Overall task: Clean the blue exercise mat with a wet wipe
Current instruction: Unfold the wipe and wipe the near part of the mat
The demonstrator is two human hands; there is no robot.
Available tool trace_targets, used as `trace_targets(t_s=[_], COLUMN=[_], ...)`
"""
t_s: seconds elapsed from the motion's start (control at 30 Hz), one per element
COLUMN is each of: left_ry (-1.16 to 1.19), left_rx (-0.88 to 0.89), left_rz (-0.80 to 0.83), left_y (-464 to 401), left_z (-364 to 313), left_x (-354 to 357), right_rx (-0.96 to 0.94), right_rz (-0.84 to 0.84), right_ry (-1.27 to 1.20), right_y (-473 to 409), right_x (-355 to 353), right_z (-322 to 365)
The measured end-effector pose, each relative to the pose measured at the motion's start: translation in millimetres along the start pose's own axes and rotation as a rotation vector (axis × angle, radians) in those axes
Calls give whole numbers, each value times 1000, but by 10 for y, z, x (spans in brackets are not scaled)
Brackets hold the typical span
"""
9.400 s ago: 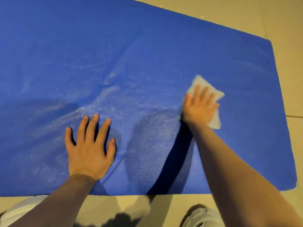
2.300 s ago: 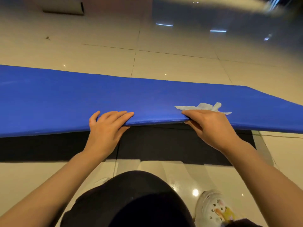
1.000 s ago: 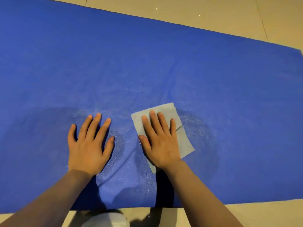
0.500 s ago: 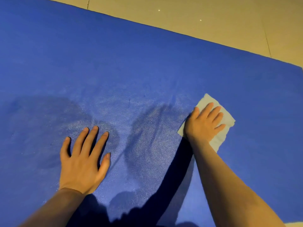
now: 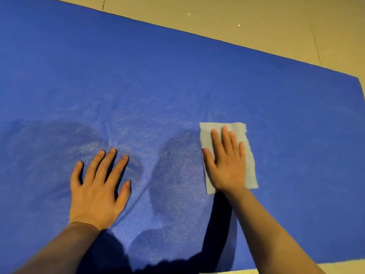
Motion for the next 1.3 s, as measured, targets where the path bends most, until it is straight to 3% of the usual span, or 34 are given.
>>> trace_targets(t_s=[0.13, 0.27, 0.37, 0.53, 0.6, 0.67, 0.93, 1.03, 1.17, 1.23, 1.3], left_ry=[18, 16, 8, -7, -10, 5, 227, 121, 67, 49, 28], left_rx=[-12, -12, -9, -11, -8, -30, -375, -481, -487, -492, -494], left_rz=[-3, -12, -4, 4, -1, -30, -85, -8, -38, -45, -37], left_y=[-12, -14, -15, -19, -15, 13, -1288, -1496, -1466, -1493, -1500], left_z=[-2, -2, 2, 11, -7, -8, -283, -323, -339, -340, -356], left_x=[-17, -32, -42, -19, -34, -96, 96, 348, 332, 328, 332], right_rx=[473, 729, 558, -93, -312, -406, 365, 446, 784, 648, 305], right_rz=[-56, -112, -71, 13, 42, 54, -27, -130, -202, -163, -162], right_ry=[31, -3, 9, 59, 33, 13, 79, 97, -39, -21, 3], right_y=[514, 1025, 1004, 736, 509, 217, -693, -837, -1093, -1353, -1486], right_x=[-380, -230, 78, 453, 451, 355, -501, -594, -541, -329, -74], right_z=[-1030, -827, -83, 1319, 1437, 1214, -1011, -1234, -1126, -558, 307])
Point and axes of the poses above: each hand's wrist, its own y-axis away from the middle knuckle, its own x-axis out of the palm, z = x × y, the point moved 8 cm from there along -y, towards the middle knuckle, and after that the axes turned 5 degrees about -y, right-handed, at the moved point
